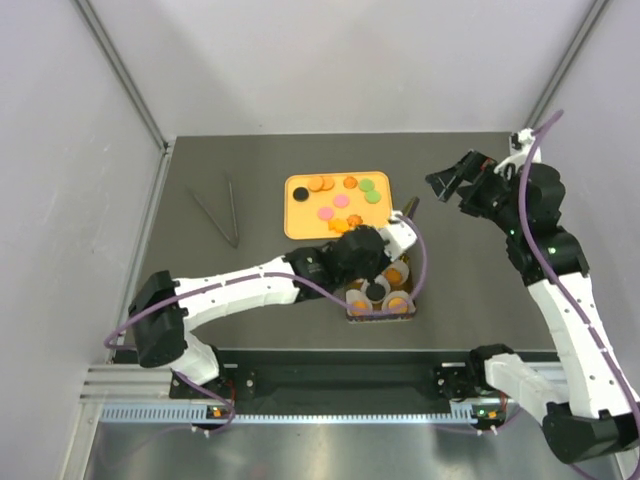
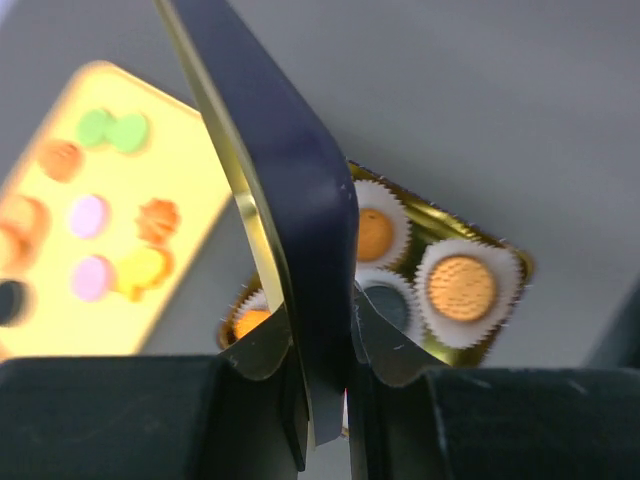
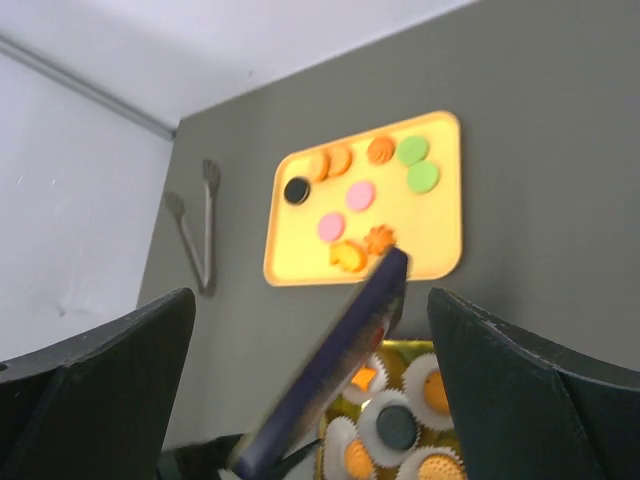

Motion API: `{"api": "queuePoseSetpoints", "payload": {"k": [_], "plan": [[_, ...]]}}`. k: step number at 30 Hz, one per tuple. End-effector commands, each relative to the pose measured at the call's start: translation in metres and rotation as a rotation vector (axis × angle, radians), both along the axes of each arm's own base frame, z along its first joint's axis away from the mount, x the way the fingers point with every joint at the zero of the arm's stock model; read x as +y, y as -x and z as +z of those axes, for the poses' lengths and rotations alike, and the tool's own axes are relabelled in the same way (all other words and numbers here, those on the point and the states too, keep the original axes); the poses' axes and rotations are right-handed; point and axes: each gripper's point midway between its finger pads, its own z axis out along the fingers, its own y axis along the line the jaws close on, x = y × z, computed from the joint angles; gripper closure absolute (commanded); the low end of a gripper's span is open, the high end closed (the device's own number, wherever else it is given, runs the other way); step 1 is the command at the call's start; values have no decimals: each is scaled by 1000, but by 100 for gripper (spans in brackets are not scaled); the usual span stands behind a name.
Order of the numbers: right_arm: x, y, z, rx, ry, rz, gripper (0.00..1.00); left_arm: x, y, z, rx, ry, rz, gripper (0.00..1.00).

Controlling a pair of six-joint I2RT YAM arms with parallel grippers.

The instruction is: Pack the cookies

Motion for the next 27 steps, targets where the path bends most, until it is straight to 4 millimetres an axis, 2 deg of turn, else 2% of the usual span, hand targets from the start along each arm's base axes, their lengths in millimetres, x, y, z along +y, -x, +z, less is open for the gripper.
{"api": "queuePoseSetpoints", "payload": {"k": [1,2,3,4,5,6,7,8,10,11,12,19,23,25,27], "plan": [[-33,4,8,-70,98,-137,0,-3,1,61,264,354,-6,100],[-36,6,1,-63,113,-145,0,-8,11,68,326,404,-72,100],[-39,8,0,-67,121,-157,0,-1,3,76,352,447,-60,100],[-40,10,-1,-71,123,-160,0,-2,10,79,429,492,-87,100],[-40,11,-11,-55,134,-156,0,-2,9,85,456,531,-94,100],[-38,13,-15,-54,133,-145,0,6,0,91,477,571,-78,100],[-37,13,-22,-42,132,-135,0,8,1,90,554,613,-62,100],[-33,11,-33,-32,132,-116,0,7,5,99,593,664,-108,100],[-25,13,-43,-28,116,-73,0,15,-3,95,717,758,-77,100],[-22,13,-53,-18,111,-59,0,14,0,105,735,812,-137,100],[-21,13,-56,-16,110,-56,0,19,-4,94,812,848,-100,100],[-8,16,-95,26,117,-22,0,23,-8,70,955,933,-94,100],[-1,15,-112,40,133,-13,0,25,-6,57,1037,973,-99,100],[1,14,-120,47,137,-8,0,25,-3,57,1056,980,-126,100],[2,12,-125,53,138,-11,0,26,-2,46,1101,987,-114,100]]}}
